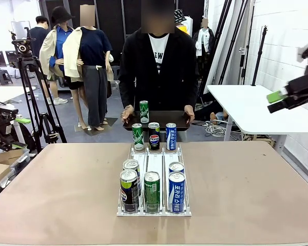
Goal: Retrieve and hand over the desired beverage to the person.
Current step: Pick up another can of the same type that the person held from the Automatic Can Dispenser.
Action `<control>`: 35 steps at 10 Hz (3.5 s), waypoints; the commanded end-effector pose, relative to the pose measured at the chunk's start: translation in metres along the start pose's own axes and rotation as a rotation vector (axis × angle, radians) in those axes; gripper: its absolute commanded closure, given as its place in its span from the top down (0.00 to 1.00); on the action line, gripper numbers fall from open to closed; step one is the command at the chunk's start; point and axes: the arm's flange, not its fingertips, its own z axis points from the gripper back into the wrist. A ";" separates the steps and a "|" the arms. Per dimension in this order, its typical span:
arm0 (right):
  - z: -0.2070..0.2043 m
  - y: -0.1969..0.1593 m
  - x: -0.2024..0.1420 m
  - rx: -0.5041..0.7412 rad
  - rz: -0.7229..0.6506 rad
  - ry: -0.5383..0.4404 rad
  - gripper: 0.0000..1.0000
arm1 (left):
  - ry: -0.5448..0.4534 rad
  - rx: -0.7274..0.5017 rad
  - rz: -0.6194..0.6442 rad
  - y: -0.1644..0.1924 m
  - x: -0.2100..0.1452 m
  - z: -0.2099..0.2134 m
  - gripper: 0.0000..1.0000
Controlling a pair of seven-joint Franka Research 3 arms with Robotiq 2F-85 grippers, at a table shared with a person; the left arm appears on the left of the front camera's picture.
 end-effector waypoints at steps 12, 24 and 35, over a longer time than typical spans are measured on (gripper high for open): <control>-0.195 0.060 0.100 -0.504 -0.400 0.386 1.00 | -0.015 0.007 0.000 0.000 -0.002 -0.001 1.00; -0.313 0.075 0.058 -0.695 -0.377 0.461 1.00 | -0.015 0.007 0.000 0.000 -0.002 -0.001 1.00; -0.369 0.068 0.013 -0.791 -0.357 0.512 1.00 | -0.015 0.007 0.000 0.000 -0.002 -0.001 1.00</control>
